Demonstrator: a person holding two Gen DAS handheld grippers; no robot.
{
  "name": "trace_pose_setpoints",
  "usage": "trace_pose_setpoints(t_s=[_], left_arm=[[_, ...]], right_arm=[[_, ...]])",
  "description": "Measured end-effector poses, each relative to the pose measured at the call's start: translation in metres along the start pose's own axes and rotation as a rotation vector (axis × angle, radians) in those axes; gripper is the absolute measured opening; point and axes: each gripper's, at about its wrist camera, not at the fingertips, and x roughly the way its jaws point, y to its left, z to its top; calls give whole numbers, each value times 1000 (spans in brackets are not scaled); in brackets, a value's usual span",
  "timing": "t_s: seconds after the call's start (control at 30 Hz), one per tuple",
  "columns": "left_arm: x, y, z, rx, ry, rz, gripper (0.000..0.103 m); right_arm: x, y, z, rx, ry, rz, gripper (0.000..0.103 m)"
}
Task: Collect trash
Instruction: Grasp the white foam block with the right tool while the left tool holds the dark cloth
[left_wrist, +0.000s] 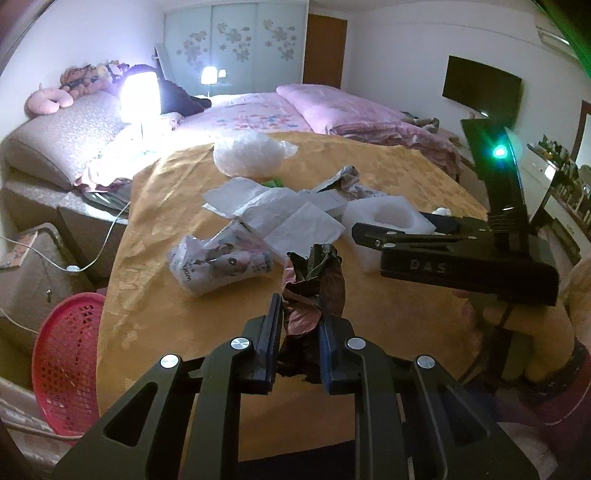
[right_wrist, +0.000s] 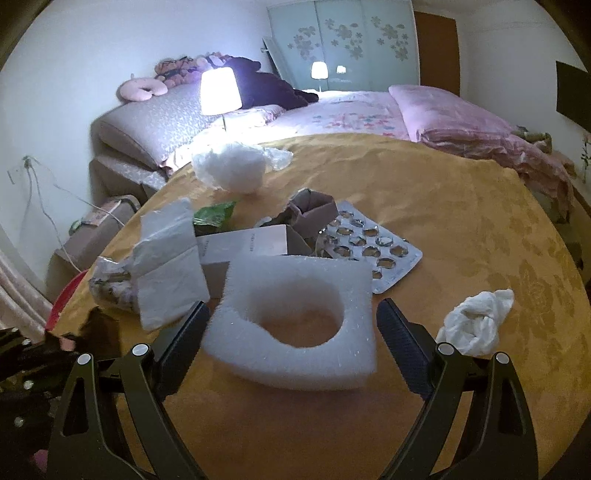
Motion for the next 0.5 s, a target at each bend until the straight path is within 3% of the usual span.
trace_pose_setpoints(t_s=[0.1, 0.5], left_arm=[[-1, 1, 0, 2, -3, 7, 16], [-22, 10, 4, -4, -45, 27, 16]], right_arm=[[1, -2, -1, 3, 3, 3, 79], [-37, -3, 1, 22, -79, 2, 78]])
